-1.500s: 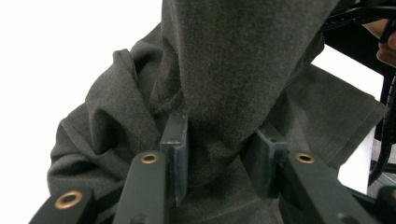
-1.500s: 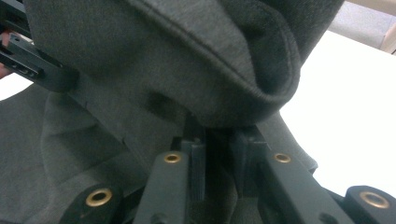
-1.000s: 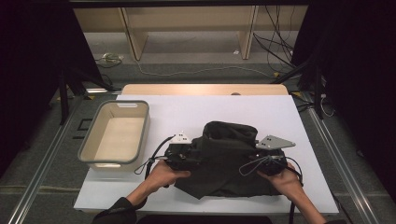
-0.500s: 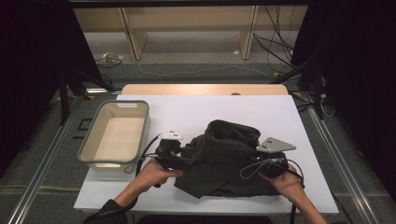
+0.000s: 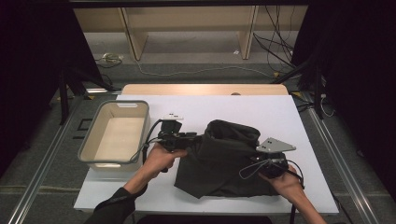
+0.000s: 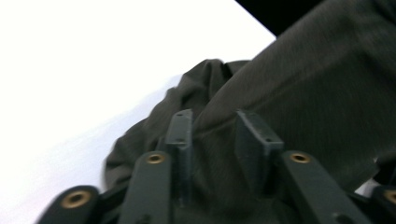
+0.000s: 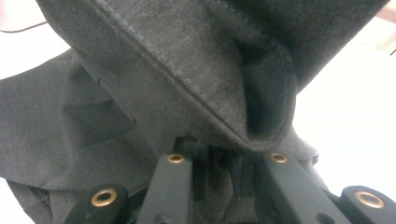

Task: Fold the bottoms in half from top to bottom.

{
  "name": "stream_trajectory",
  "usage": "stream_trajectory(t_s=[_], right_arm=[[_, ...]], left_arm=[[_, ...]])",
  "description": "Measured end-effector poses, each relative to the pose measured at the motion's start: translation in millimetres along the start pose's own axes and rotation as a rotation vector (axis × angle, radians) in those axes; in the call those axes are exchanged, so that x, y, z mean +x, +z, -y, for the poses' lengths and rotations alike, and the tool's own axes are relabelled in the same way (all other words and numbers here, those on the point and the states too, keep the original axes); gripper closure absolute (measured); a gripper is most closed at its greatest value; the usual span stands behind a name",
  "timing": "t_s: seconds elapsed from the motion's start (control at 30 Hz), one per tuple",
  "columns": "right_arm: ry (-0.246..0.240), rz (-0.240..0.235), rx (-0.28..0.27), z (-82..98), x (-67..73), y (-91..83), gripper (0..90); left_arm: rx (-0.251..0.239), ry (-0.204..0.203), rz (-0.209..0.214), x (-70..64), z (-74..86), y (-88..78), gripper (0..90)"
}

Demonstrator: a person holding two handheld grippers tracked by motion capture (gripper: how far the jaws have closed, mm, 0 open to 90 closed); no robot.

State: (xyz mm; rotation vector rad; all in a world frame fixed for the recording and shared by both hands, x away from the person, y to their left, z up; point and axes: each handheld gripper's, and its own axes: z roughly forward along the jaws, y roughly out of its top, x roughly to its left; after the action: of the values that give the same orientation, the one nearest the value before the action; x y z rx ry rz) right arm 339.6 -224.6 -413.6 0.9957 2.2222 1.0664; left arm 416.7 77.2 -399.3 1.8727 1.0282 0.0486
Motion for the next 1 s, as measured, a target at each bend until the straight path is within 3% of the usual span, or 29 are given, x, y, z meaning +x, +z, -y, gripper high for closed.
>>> stream_trajectory(t_s=[0.1, 0.27, 0.77, 0.9, 1.0], right_arm=[[-0.005, 0.000, -0.002, 0.3, -0.1, -0.5, 79.7], [-0.003, -0.003, -0.004, 1.3, -0.5, -2.0, 77.8], [0.031, -0.060, 0.032, 13.9, -3.0, -19.2, 62.7], [0.048, -0.062, 0.087, 24.8, -8.0, -28.6, 61.7], [0.088, -0.032, 0.127, 33.7, -15.1, -34.6, 62.2]], left_arm=[[0.024, 0.020, 0.007, -1.6, 0.4, 14.9, 74.7], [0.061, 0.009, 0.029, 6.3, 12.6, 28.5, 81.9], [0.101, 0.028, 0.055, 9.7, 33.5, 29.9, 84.6], [0.112, 0.037, 0.059, 9.9, 38.5, 27.3, 84.4], [0.125, 0.057, 0.062, 7.5, 42.4, 25.8, 84.1]])
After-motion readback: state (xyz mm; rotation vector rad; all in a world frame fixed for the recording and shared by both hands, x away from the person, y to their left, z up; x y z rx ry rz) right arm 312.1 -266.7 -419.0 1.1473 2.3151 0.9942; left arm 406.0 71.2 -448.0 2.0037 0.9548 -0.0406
